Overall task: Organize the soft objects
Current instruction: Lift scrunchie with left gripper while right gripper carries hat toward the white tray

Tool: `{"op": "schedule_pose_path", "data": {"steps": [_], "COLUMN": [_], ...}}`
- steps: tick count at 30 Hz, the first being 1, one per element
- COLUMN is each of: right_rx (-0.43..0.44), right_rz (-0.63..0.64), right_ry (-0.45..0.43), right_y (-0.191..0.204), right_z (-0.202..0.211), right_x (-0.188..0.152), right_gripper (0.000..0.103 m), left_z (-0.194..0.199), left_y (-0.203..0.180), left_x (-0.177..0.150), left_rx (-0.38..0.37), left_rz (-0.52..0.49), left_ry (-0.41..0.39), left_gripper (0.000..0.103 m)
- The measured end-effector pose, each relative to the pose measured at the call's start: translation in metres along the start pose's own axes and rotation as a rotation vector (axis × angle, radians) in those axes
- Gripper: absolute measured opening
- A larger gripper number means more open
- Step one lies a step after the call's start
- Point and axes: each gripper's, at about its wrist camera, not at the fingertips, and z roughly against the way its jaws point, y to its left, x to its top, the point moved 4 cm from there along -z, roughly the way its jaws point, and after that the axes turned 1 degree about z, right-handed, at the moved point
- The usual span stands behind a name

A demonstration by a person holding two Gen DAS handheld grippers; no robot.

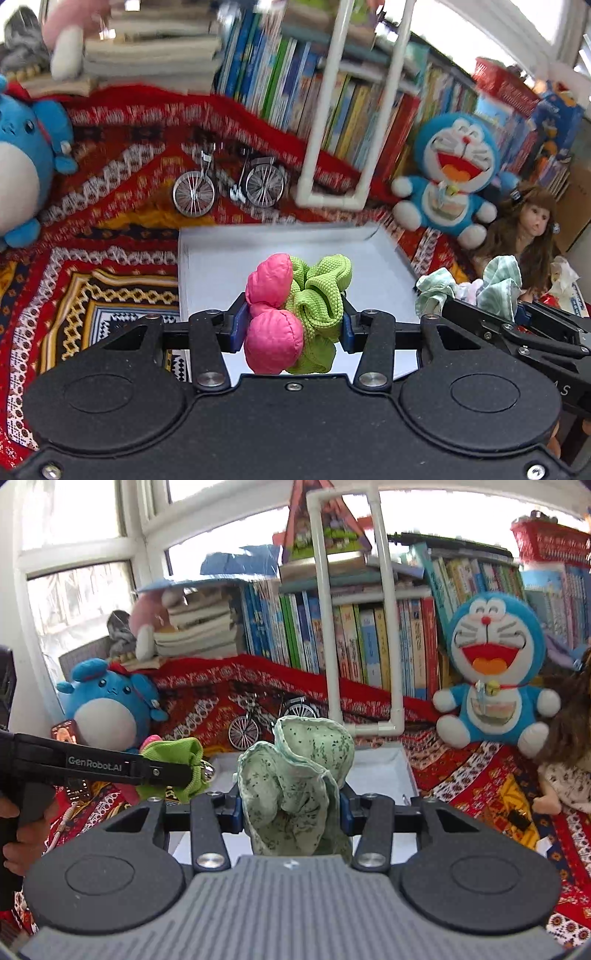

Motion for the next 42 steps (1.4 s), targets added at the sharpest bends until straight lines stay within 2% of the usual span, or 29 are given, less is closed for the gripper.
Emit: {"op": "schedule_pose_path", "data": {"steps": [6,13,21,42], "right_rx": [-0.02,-0.023,-0.019,-0.055], "right_rz": [-0.062,-0.152,-0.151,-0.172], "right_ry": [0.084,0.15,0.189,0.239], "right_y": [-0.016,-0.03,-0.026,-0.024], "right_z": [-0.038,-0.073,-0.085,-0.104], "right_x": [0.001,-0.008,-0.009,-0.015], "right_gripper": [0.052,0.052,0.055,0.055], "left_z": [-0.037,-0.067,-0.089,-0.106], "left_y": [0.007,0.009,0.015,0.027], "left_x": [0.008,0.016,0.016,0.005], "left_rx": [-0.002,0.009,0.018,0.049], "left_rz": [0.028,0.038,0.061,0.075], "left_ry": [0.101,0.169,0.213,0.251], "left_gripper": [0.044,0.045,0.045,0.049]}}
